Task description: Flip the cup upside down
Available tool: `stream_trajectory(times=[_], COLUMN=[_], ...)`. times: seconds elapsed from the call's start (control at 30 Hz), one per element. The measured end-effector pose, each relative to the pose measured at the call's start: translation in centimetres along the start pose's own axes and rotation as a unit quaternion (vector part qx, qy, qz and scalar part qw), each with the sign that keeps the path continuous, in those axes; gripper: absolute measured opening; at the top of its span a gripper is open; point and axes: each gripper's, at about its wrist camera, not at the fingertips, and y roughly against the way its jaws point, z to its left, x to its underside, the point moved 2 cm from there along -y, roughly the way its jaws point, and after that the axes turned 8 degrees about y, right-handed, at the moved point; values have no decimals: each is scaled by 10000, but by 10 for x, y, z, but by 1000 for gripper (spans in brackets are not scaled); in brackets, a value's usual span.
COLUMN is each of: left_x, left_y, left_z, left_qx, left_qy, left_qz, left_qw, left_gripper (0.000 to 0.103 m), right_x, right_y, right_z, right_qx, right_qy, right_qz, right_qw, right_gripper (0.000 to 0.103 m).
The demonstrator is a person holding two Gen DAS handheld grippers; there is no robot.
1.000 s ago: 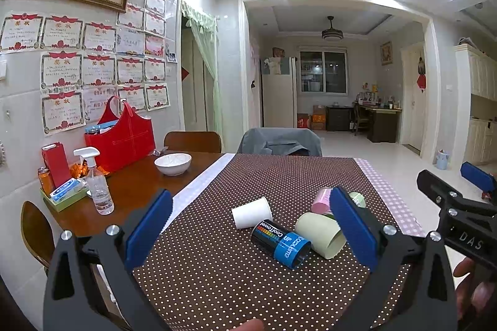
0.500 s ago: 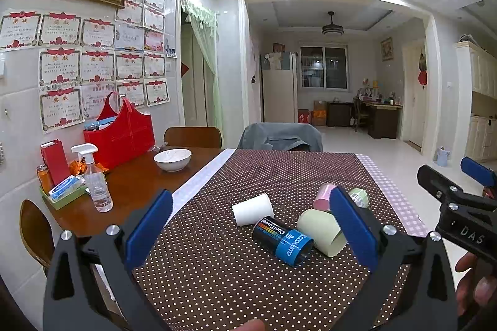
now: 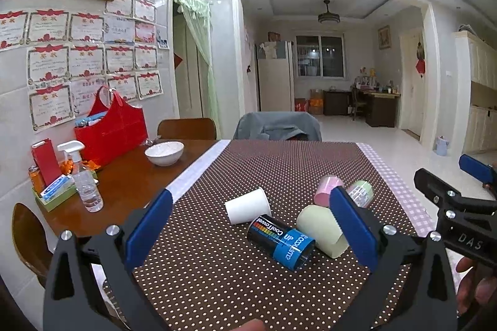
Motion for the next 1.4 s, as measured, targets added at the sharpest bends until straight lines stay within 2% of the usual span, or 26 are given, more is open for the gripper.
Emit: stream_trajectory(times=[0.2,0.53,0.83,1.0,1.13,1.33,1.4], left_x=[2,-17,-25,-22,-15,4,10], left_y=[-48,-122,-193,-233,-265,-315,-327], left_z=[-16,-46,-84,-104,-118,-140,-145], left_qx=[35,148,577,736,892,1220,1293], left_qy=[-188,-421,-709,-965,-1223,-1428,-1452], left_qz=[331,701,1507,1962,2414,3283,3457], left_qw=[9993,9965,9843,9730,9585,9257,9180], left_gripper=[99,99,99,99,99,99,99], right_x=[3,-5,-7,-2,6,18,22], right_y=[-41,-99,-141,-163,-179,-201,-206], right_z=[-13,-42,-67,-81,-93,-110,-117], right_qx=[37,77,158,179,182,237,247], right_qy=[10,-187,-442,-615,-793,-997,-1073], right_qz=[277,691,1161,1436,1649,1924,1979], right_qw=[9996,9974,9921,9876,9829,9760,9740], right_gripper=[97,97,97,97,97,97,97])
